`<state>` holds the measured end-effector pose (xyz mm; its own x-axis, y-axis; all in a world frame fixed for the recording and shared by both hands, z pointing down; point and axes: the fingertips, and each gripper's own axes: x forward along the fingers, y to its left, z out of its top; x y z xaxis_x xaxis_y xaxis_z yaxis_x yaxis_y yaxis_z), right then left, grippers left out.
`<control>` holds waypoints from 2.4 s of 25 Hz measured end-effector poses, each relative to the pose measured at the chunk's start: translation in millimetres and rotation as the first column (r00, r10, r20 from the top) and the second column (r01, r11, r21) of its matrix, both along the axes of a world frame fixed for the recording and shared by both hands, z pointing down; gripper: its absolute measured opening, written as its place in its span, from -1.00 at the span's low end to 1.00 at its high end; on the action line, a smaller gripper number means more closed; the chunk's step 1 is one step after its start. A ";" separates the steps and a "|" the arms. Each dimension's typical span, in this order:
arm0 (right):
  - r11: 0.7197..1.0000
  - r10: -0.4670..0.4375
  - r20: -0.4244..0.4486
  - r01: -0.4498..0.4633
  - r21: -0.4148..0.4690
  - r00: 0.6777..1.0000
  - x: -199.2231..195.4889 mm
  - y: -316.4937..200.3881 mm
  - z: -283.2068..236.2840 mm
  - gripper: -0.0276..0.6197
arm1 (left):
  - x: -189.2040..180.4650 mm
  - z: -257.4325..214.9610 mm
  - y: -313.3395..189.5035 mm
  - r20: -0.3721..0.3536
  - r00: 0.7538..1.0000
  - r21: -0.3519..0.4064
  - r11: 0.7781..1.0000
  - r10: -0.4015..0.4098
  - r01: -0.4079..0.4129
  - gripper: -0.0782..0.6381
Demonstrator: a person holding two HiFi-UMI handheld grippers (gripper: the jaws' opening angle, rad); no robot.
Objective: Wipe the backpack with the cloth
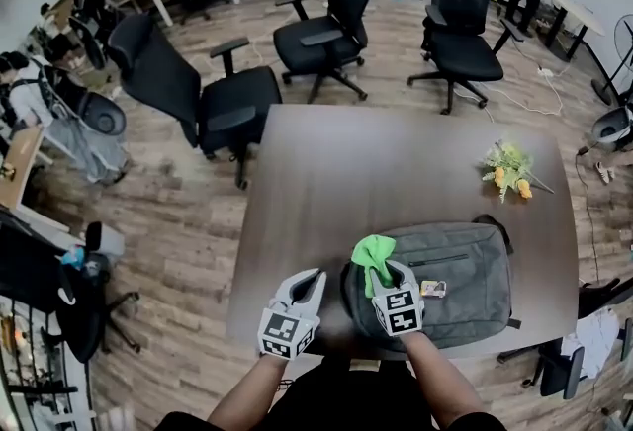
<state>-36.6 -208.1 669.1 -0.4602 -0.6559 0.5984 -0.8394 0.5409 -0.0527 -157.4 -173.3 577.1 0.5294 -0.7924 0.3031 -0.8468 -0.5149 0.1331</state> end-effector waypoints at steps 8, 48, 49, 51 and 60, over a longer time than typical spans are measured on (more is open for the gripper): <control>1.000 0.005 -0.077 -0.006 -0.013 0.997 3.7 -10.1 10.8 -0.59 | -5.3 12.1 7.0 0.014 1.000 -0.031 0.999 -0.021 0.022 -0.73; 0.974 0.197 -0.320 -0.223 -0.044 0.926 157.6 -41.4 7.9 -0.59 | 72.4 20.4 -8.6 0.081 0.992 -0.023 0.995 0.096 -0.094 -0.73; 0.973 0.200 -0.327 -0.226 -0.043 0.924 162.2 -42.4 8.0 -0.59 | 74.1 19.9 -8.2 0.079 0.992 -0.028 0.995 0.098 -0.096 -0.73; 0.972 0.203 -0.342 -0.230 -0.038 0.917 169.1 -43.7 8.8 -0.59 | 77.2 17.2 -8.6 0.074 0.992 -0.039 0.995 0.098 -0.096 -0.73; 0.960 0.244 -0.431 -0.278 -0.017 0.869 203.2 -47.3 2.7 -0.59 | 82.4 14.5 -11.2 0.066 0.992 -0.038 0.994 0.107 -0.105 -0.72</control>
